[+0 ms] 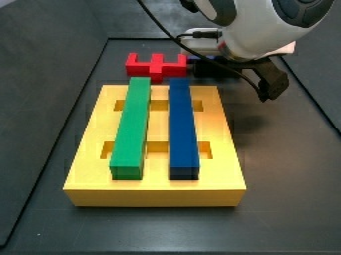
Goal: Pick up the purple object. Move up. Place the purple object on the fixture. Regrasp the purple object. Move to above the board. Insert the purple object.
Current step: Regrasp the purple object.
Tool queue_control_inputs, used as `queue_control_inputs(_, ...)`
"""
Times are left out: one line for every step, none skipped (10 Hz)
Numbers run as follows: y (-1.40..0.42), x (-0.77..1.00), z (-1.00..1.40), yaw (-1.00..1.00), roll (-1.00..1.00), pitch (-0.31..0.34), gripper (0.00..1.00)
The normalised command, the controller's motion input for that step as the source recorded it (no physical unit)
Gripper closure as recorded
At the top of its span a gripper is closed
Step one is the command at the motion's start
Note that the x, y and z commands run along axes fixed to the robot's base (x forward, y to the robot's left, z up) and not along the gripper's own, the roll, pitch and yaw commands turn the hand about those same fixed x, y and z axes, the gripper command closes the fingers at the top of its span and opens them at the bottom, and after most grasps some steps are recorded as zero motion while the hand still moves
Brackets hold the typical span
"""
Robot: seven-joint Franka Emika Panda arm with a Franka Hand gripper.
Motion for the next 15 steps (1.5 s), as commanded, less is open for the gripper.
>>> queue_control_inputs(0.10, 0.00, 0.17, 0.00, -0.24, -0.054, 0.00)
queue_control_inputs(0.00, 0.00, 0.00, 0.00, 0.03, 0.000, 0.00)
queue_control_inputs(0.03, 0.00, -0.01, 0.00, 0.17, 0.000, 0.00)
queue_control_inputs(0.00, 0.00, 0.00, 0.00, 0.00, 0.000, 1.00)
queue_control_inputs(0.00, 0.00, 0.00, 0.00, 0.00, 0.000, 1.00)
queue_control_inputs(0.00, 0.00, 0.00, 0.00, 0.00, 0.000, 1.00)
queue_control_inputs(0.00, 0.00, 0.00, 0.00, 0.00, 0.000, 1.00)
queue_control_inputs(0.00, 0.00, 0.00, 0.00, 0.00, 0.000, 1.00)
queue_control_inputs(0.00, 0.00, 0.00, 0.00, 0.00, 0.000, 1.00)
queue_control_inputs(0.00, 0.00, 0.00, 0.00, 0.00, 0.000, 1.00)
queue_control_inputs(0.00, 0.00, 0.00, 0.00, 0.00, 0.000, 1.00)
queue_control_inputs(0.00, 0.00, 0.00, 0.00, 0.00, 0.000, 1.00)
queue_control_inputs(0.00, 0.00, 0.00, 0.00, 0.00, 0.000, 1.00)
queue_control_inputs(0.00, 0.00, 0.00, 0.00, 0.00, 0.000, 1.00)
queue_control_inputs(0.00, 0.00, 0.00, 0.00, 0.00, 0.000, 1.00)
